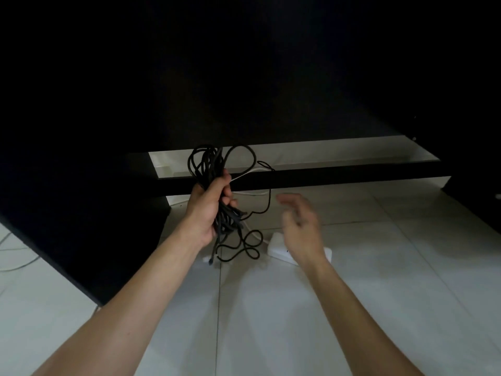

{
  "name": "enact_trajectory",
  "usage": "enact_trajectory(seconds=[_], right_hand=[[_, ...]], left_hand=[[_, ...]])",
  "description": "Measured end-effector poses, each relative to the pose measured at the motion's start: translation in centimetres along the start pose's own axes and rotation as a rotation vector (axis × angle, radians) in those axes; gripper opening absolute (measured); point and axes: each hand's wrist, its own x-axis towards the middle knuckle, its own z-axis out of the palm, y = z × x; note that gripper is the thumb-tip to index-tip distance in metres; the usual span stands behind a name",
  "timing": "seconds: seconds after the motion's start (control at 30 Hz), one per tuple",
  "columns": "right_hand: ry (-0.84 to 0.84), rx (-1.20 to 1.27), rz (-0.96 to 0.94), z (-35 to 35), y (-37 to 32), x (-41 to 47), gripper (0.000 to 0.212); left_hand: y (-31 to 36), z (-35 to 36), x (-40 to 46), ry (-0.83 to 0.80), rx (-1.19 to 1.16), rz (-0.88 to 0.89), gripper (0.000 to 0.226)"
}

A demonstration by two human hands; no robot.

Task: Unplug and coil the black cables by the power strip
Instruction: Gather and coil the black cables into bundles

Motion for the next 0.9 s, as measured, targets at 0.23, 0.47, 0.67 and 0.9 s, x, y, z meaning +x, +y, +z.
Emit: enact_trajectory(seconds=[0.23,0.47,0.67,0.9], right_hand=[[-0.626,-0.298,0.042,2.8,-0.4,-2.0,0.013],[-0.500,-0.269,0.211,-1.8,1.6,-1.1,0.021],[-0.648,-0.086,0.102,-2.5,-2.5,-0.1,0.023],[-0.279,0.221,0.183,-3.0,-4.7,1.0,0.024]], left_hand=[[0.9,0.2,0.1,-0.003,-0.123,-0.019,0.017],[1.5,-3.7,1.9,0.346,0.406,0.311,0.009],[-2.6,-1.8,-0.6,0.144,0.775,0.299,0.015],[-6.3,0.8,-4.2,-0.226,0.658,0.209,0.048]])
